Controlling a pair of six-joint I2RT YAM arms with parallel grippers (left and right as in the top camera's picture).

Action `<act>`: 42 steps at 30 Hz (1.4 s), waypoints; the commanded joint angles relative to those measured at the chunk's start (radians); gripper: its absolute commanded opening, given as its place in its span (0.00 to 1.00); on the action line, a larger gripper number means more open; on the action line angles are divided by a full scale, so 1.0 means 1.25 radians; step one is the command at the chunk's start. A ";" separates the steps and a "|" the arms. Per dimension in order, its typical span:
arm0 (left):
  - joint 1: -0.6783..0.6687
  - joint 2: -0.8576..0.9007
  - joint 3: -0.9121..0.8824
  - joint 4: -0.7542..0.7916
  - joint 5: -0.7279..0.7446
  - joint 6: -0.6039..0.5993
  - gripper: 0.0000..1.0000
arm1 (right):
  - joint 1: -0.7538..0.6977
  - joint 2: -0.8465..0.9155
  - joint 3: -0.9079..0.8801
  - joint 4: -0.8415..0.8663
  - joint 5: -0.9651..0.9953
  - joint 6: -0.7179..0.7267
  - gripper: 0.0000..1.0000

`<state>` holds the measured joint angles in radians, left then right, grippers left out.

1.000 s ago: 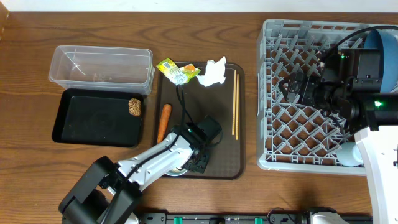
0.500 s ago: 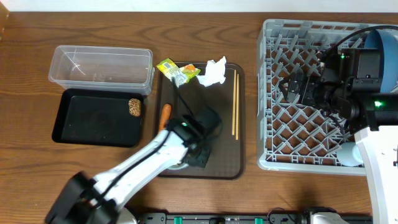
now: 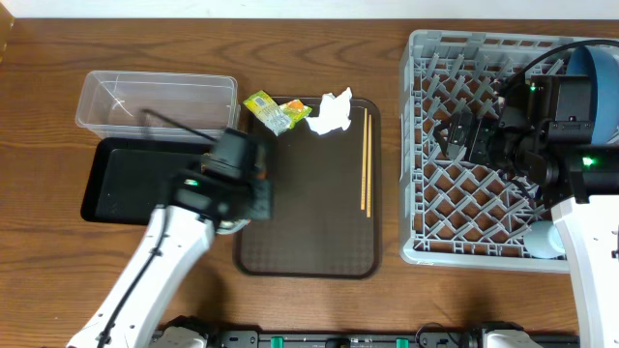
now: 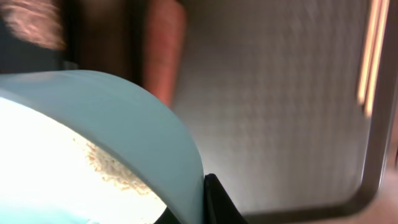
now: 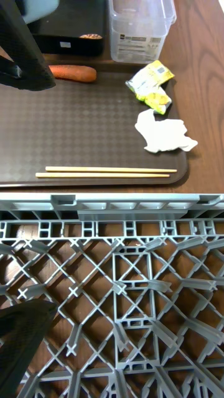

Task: Sort waste into correct bins and load items into the dishwasher rack
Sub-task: 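Lift the white bowl with the left gripper and carry it left over the black tray, then tilt the white bowl with the left gripper to dump rice onto the black tray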

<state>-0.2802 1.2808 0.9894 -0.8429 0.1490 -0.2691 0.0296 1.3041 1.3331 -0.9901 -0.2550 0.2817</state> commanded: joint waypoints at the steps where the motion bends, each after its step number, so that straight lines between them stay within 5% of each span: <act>1: 0.126 -0.004 0.011 0.027 0.145 0.060 0.06 | 0.003 -0.001 0.004 -0.001 -0.006 0.008 0.99; 11: 0.500 0.078 -0.029 0.127 0.636 0.253 0.06 | 0.003 -0.001 0.004 -0.011 -0.006 0.008 0.99; 24: 0.687 0.281 -0.031 0.163 1.047 0.474 0.06 | 0.003 -0.001 0.004 -0.024 -0.006 0.008 0.99; 33: 0.791 0.287 -0.032 0.161 1.139 0.511 0.06 | 0.003 -0.001 0.004 -0.025 -0.006 0.008 0.99; 42: 0.801 0.288 -0.070 0.168 1.060 0.514 0.06 | 0.003 -0.001 0.004 -0.025 -0.006 0.008 0.99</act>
<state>0.7177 1.6363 0.9260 -0.6399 1.5093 0.3454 0.0296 1.3041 1.3331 -1.0210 -0.2550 0.2817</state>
